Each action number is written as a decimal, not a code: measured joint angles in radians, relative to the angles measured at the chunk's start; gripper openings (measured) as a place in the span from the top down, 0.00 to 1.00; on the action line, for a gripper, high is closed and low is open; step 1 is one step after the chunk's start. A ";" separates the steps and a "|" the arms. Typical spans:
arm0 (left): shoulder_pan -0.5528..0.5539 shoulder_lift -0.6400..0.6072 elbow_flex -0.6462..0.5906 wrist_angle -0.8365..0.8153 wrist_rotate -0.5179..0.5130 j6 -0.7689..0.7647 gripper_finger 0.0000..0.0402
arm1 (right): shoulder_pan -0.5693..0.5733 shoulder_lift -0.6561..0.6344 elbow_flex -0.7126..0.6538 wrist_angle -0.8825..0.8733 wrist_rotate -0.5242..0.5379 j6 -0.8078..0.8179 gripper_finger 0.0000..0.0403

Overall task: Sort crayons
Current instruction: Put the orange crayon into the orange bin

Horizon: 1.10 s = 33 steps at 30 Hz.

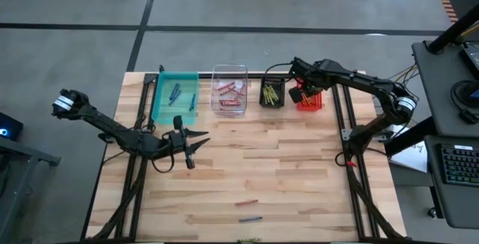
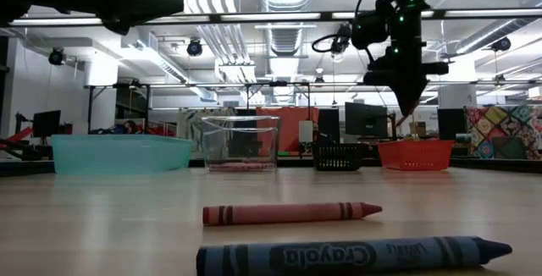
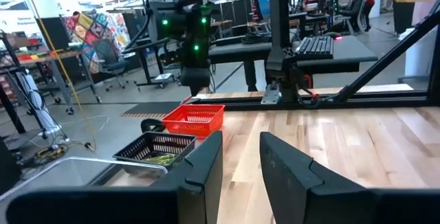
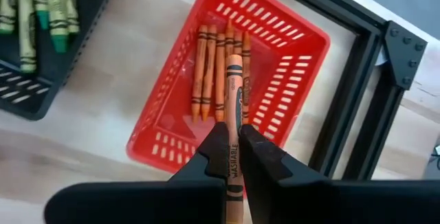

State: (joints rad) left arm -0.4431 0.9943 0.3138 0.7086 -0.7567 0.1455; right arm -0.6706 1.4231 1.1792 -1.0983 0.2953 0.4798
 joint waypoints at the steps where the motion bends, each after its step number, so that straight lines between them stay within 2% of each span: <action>1: 0.000 0.000 0.000 0.000 0.000 -0.008 0.80 | -0.004 0.000 -0.008 0.011 0.003 -0.002 0.97; 10: -0.001 0.000 0.000 -0.001 0.000 -0.064 0.80 | -0.037 0.000 -0.059 0.121 -0.009 -0.074 0.97; 22: 0.000 0.001 0.000 -0.010 0.000 -0.073 0.80 | -0.069 0.000 -0.103 0.188 -0.011 -0.079 0.97; 28: 0.000 0.001 0.000 -0.013 0.000 -0.069 0.80 | -0.068 0.000 -0.149 0.303 -0.006 -0.080 0.97; 33: 0.000 0.001 0.000 -0.022 0.000 -0.069 0.80 | -0.068 0.000 -0.183 0.374 -0.006 -0.085 0.90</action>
State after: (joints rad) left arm -0.4431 0.9951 0.3138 0.6870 -0.7570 0.0761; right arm -0.7387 1.4231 0.9961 -0.7240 0.2890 0.3950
